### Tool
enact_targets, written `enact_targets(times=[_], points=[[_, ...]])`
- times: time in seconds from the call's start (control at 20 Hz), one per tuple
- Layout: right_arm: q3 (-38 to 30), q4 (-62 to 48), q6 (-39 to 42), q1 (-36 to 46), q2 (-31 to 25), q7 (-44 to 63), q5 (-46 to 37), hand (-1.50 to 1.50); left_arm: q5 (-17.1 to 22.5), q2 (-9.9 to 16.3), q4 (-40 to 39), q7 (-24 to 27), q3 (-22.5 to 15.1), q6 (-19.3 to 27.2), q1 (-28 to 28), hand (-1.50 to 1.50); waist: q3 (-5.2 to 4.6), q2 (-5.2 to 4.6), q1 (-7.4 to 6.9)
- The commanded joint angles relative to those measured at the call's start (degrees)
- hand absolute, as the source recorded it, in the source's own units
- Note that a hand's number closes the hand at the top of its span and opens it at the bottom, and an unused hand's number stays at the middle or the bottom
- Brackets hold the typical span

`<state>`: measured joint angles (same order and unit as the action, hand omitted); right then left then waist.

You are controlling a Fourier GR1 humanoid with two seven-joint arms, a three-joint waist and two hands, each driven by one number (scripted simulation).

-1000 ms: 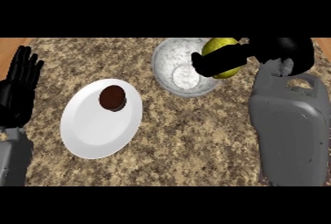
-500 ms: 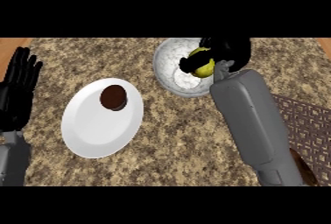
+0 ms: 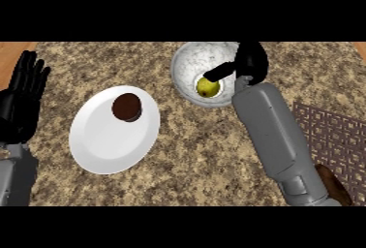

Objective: Pick the pear from the placemat and place it in the bowl

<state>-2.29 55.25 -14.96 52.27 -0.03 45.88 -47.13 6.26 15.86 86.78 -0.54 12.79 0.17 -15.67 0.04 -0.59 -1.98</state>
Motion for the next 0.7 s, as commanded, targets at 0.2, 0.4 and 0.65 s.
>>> enact_targets(times=[0.2, 0.4, 0.65], points=[[-3.9, -2.9, -22.1, 0.4, -0.5, -11.4, 0.7, -1.5, 0.2, 0.7, -0.5, -0.1, 0.9, 0.1, -0.8, 0.0, -0.01, 0.12, 0.81], [-4.3, 2.3, -25.4, -0.7, -1.6, -6.7, -2.0, -1.5, 0.0, -0.3, -2.9, 2.8, 0.9, -0.6, 1.5, 0.0, -0.07, 0.56, 1.98], [-6.3, 18.1, -23.0, -14.5, -5.4, -7.0, 2.5, -1.5, 0.4, 1.1, 2.5, -0.6, 1.8, -0.4, 4.4, 0.0, -0.01, 1.24, 3.13]])
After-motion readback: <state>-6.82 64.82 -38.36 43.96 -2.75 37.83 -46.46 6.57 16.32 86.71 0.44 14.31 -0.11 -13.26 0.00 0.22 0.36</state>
